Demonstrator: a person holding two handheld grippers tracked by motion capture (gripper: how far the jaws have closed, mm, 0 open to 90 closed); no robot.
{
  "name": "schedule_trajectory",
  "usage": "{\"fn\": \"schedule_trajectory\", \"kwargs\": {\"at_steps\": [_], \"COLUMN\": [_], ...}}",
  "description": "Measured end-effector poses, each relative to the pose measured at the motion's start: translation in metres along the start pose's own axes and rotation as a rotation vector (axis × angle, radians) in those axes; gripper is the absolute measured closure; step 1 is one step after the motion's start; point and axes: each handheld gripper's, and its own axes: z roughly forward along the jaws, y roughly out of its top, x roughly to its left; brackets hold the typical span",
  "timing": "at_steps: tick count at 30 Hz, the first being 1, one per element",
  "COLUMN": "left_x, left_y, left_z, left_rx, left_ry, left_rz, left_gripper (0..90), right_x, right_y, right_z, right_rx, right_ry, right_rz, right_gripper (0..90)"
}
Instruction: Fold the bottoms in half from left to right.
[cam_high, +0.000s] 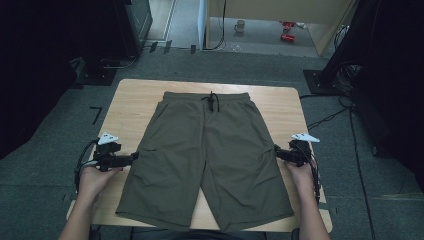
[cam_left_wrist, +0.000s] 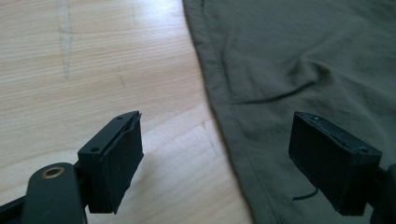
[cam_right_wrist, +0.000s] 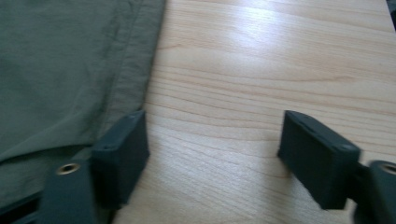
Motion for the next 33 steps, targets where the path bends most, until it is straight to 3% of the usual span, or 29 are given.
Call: {"fn": "schedule_trajectory", "kwargs": {"at_steps": [18, 21, 25, 29, 33], "left_x": [-0.021, -0.025, -0.028, -0.032, -0.035], "left_y": [-0.021, -0.026, -0.031, -0.038, -0.043], "left_z": [-0.015, -0.016, -0.019, -0.023, -0.023], "left_rx": [0.016, 0.025, 0.033, 0.043, 0.057], "left_ry": [-0.027, -0.034, -0.041, -0.039, -0.039], "left_rz": [0.037, 0.041, 0.050, 0.051, 0.056], "left_gripper": [25.8, 26.1, 26.2, 26.2, 26.3], "right_x": [-0.001, -0.002, 0.003, 0.006, 0.013], "right_y": [0.007, 0.014, 0.019, 0.025, 0.029], "right_z": [-0.005, -0.003, -0.006, -0.012, -0.012], "right_rx": [0.024, 0.076, 0.055, 0.002, 0.005], "right_ry": [0.026, 0.093, 0.070, 0.097, 0.100], "right_rz": [0.018, 0.059, 0.026, 0.041, 0.029], "right_gripper": [39.6, 39.1, 40.1, 46.4, 49.4]}}
